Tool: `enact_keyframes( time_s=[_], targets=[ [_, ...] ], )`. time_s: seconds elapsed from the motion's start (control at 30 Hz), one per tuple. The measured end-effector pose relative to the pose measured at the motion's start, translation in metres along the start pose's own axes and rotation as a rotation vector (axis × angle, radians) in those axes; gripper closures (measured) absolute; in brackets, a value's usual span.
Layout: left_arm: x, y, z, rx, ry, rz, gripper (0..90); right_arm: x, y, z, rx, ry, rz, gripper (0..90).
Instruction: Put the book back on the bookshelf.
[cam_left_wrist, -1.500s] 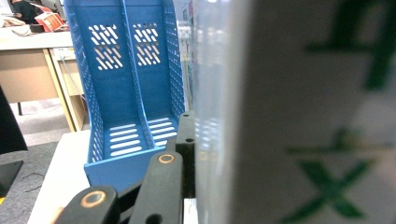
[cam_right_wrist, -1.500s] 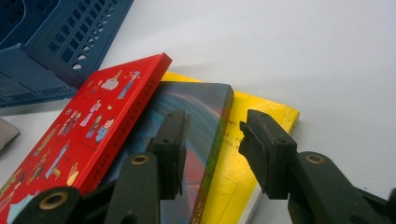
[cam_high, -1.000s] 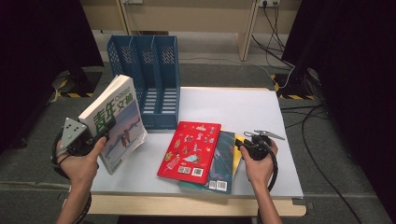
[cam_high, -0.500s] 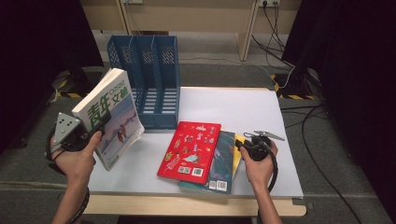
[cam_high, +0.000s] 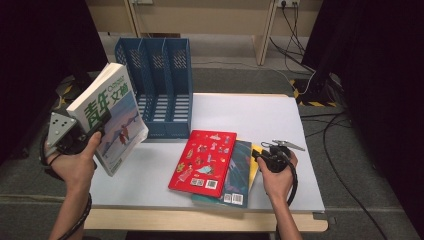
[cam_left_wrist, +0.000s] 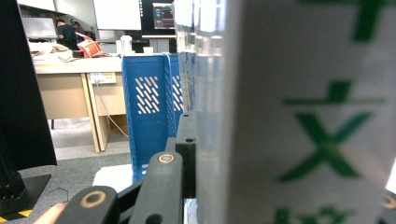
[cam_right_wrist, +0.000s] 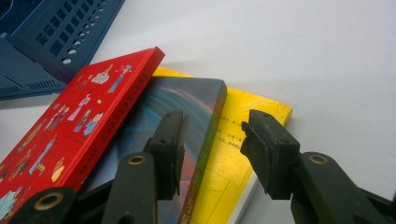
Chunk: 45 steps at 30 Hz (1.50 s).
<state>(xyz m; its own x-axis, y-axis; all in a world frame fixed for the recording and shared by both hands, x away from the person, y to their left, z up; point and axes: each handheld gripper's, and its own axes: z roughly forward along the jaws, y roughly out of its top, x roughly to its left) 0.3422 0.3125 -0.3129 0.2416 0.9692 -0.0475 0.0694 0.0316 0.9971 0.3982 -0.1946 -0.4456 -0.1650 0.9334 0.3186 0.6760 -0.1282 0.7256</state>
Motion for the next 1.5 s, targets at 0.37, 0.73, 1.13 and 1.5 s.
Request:
enact_keyframes(
  time_s=[0.37, 0.73, 1.13, 1.5],
  targets=[
    [0.006, 0.012, 0.009, -0.007, 0.011, -0.002, 73.7, 0.000, 0.000, 0.000, -0.001, -0.002, 0.002, 57.2],
    [0.010, 0.022, 0.020, -0.025, 0.016, -0.001, 73.7, 0.000, -0.001, 0.000, -0.001, -0.003, -0.001, 57.2],
    [0.018, 0.027, 0.033, -0.027, 0.040, -0.008, 73.8, 0.000, -0.001, 0.000, -0.003, -0.004, -0.001, 57.2],
    [0.024, 0.031, 0.048, -0.033, 0.059, -0.010, 73.7, -0.001, -0.001, 0.000, -0.008, -0.006, -0.007, 57.3]
  ],
)
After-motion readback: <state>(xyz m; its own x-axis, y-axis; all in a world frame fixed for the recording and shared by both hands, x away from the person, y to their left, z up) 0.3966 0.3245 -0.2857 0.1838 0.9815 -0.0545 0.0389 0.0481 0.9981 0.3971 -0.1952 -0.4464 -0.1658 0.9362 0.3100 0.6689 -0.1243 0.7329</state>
